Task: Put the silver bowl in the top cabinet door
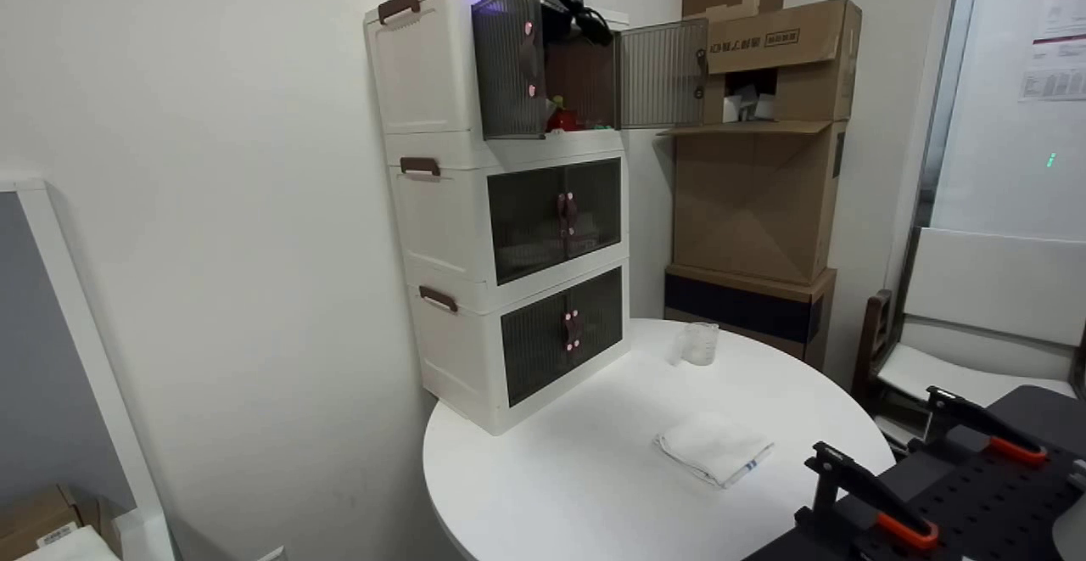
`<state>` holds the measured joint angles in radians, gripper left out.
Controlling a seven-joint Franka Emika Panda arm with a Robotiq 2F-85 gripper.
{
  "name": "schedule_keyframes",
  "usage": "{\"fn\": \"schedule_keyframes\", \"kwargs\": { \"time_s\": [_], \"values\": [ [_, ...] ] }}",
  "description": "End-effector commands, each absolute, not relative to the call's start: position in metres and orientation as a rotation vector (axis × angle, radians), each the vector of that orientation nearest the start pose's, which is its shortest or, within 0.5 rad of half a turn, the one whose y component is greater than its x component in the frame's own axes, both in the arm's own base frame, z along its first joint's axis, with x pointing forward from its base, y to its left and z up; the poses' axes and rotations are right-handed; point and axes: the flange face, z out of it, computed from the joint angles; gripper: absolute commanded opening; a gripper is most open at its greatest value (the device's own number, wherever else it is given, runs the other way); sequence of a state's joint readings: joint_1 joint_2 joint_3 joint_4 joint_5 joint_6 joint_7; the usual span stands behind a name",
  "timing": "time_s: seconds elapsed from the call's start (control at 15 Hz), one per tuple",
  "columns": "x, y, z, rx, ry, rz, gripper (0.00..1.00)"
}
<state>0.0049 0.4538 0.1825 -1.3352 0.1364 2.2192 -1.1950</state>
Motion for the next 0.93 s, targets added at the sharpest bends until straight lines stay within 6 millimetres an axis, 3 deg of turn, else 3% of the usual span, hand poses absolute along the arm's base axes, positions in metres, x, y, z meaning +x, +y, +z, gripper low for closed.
{"fn": "schedule_keyframes", "kwargs": {
  "time_s": [0.0,0.27,0.47,0.87],
  "values": [
    [0.720,0.112,0.523,-2.469,-1.849,-0.750,0.05],
    [0.719,0.111,0.523,-2.469,-1.844,-0.749,0.05],
    [0.716,0.100,0.519,-2.514,-1.822,-0.723,0.01],
    [0.717,0.115,0.504,-2.464,-1.811,-0.695,0.01]
  ]
}}
